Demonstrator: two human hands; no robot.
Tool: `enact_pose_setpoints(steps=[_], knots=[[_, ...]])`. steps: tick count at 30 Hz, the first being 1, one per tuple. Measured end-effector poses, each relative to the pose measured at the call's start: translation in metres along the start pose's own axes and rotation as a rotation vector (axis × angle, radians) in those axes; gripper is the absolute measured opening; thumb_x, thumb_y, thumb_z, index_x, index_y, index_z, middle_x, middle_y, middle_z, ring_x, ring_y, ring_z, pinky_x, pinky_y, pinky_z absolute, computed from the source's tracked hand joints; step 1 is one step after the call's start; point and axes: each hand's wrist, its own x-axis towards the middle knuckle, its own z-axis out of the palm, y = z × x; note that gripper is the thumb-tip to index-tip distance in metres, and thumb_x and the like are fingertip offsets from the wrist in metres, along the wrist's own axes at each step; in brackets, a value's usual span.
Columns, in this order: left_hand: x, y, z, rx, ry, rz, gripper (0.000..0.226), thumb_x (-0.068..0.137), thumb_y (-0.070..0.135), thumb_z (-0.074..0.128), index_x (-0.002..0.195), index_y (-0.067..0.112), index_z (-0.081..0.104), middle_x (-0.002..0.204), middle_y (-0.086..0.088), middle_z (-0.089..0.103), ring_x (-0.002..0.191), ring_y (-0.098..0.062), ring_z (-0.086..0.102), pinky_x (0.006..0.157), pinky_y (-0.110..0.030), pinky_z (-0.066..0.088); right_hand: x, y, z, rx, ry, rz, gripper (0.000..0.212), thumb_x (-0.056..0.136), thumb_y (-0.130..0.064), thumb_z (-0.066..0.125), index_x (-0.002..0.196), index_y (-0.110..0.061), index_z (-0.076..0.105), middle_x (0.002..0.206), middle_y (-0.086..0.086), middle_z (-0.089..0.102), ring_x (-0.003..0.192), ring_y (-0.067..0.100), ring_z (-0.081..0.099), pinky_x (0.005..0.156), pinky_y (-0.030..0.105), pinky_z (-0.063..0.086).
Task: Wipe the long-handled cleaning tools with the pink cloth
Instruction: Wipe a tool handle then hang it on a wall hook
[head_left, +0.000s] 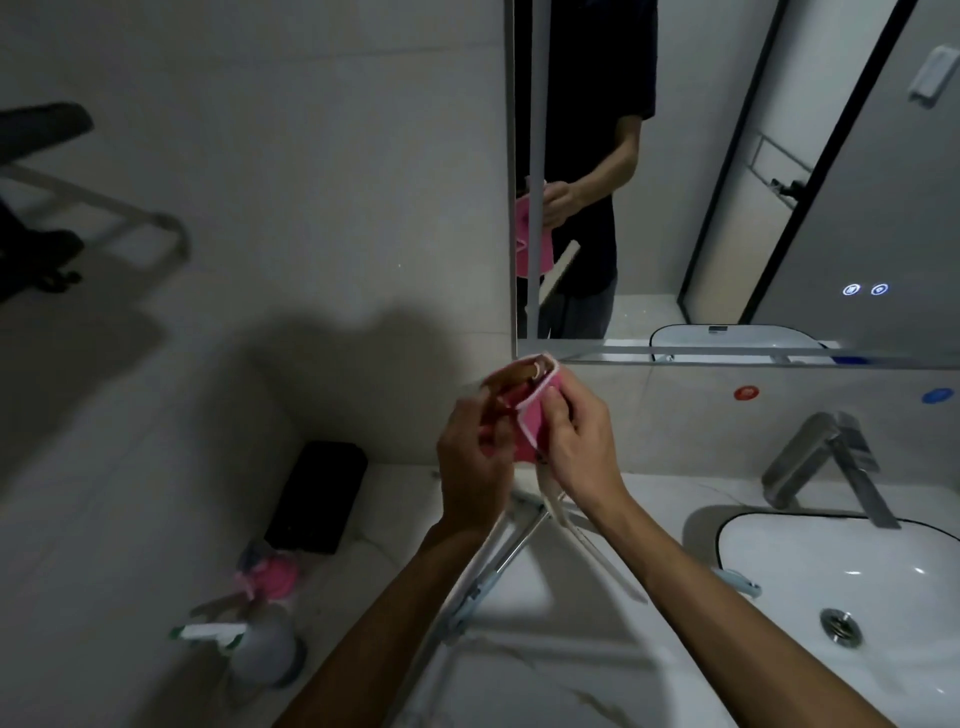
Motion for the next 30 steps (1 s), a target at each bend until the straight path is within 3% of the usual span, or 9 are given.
enact_pose_setpoints(steps=[3,7,12,16,18,20,24,27,30], knots=[[0.007,0.007,-0.001,-0.077,-0.024,-0.066,0.022,0.097,0.023,0.063,0.118,0.015,0.064,0.108,0.002,0.068,0.094,-0.008,0.067,0.077,-0.023,0.057,-0.007,0.003,0.006,-0.007,-0.001,0.009,0.034,0.106,-0.011,0.044,0.136,-0.012,0.061,0.123,0.004,0.067,0.113,0.01,0.064,0.088,0.016,0.054],[0.006,0.008,-0.006,-0.083,-0.05,-0.119,0.008,0.093,0.017,0.069,0.101,0.018,0.067,0.096,0.002,0.067,0.088,-0.008,0.065,0.074,-0.02,0.054,-0.009,0.012,0.007,-0.085,0.023,-0.058,0.034,0.104,-0.018,0.049,0.135,-0.017,0.063,0.123,0.0,0.068,0.114,0.014,0.061,0.097,0.039,0.056],[0.006,0.015,-0.009,-0.13,-0.115,-0.22,0.013,0.094,0.019,0.065,0.105,0.014,0.068,0.094,-0.001,0.069,0.084,-0.015,0.067,0.073,-0.026,0.056,-0.013,0.008,0.005,-0.13,0.031,-0.102,0.035,0.102,-0.012,0.055,0.136,-0.015,0.063,0.121,0.003,0.065,0.112,-0.001,0.053,0.092,0.009,0.045],[0.013,0.025,-0.019,-0.273,-0.165,-0.28,0.022,0.09,-0.001,0.064,0.098,0.019,0.068,0.093,-0.001,0.071,0.085,-0.014,0.069,0.07,-0.024,0.055,-0.015,0.007,0.002,-0.155,-0.094,-0.153,0.049,0.1,-0.002,0.052,0.148,-0.016,0.049,0.136,-0.001,0.058,0.126,0.005,0.051,0.104,0.015,0.043],[0.015,0.026,-0.023,-0.34,-0.175,-0.303,0.022,0.09,0.001,0.068,0.098,0.021,0.069,0.097,-0.004,0.073,0.091,-0.017,0.071,0.076,-0.026,0.056,-0.016,0.01,-0.001,-0.221,-0.17,-0.215,0.059,0.097,0.003,0.054,0.152,-0.014,0.041,0.138,0.003,0.054,0.126,0.008,0.049,0.107,0.016,0.041],[0.015,0.025,-0.026,-0.334,-0.179,-0.301,0.014,0.092,0.009,0.068,0.101,0.02,0.07,0.099,-0.004,0.074,0.094,-0.018,0.072,0.081,-0.03,0.058,-0.017,0.013,-0.001,-0.309,-0.195,-0.293,0.063,0.095,0.003,0.059,0.153,-0.01,0.039,0.13,0.009,0.056,0.116,0.011,0.052,0.098,0.016,0.046],[0.009,0.024,-0.024,-0.254,-0.205,-0.232,0.017,0.096,0.014,0.065,0.112,0.016,0.071,0.102,-0.001,0.074,0.096,-0.018,0.072,0.085,-0.033,0.058,-0.023,0.023,0.004,-0.327,0.003,-0.348,0.054,0.091,0.004,0.064,0.143,-0.005,0.052,0.11,0.009,0.064,0.098,0.016,0.059,0.083,0.028,0.055],[0.008,0.028,-0.021,-0.228,-0.205,-0.234,0.015,0.097,0.015,0.063,0.108,0.02,0.072,0.099,0.0,0.074,0.093,-0.018,0.072,0.083,-0.034,0.059,-0.026,0.023,0.004,-0.322,0.101,-0.364,0.041,0.091,0.006,0.065,0.131,-0.002,0.064,0.097,0.003,0.067,0.086,0.008,0.06,0.075,0.022,0.052],[0.012,0.03,-0.02,-0.187,-0.208,-0.248,0.006,0.095,0.015,0.065,0.098,0.017,0.07,0.092,-0.003,0.073,0.087,-0.019,0.071,0.075,-0.033,0.059,-0.028,0.021,0.001,-0.309,0.124,-0.346,0.027,0.094,-0.002,0.064,0.121,-0.003,0.07,0.087,0.002,0.068,0.076,0.01,0.061,0.067,0.027,0.053]])
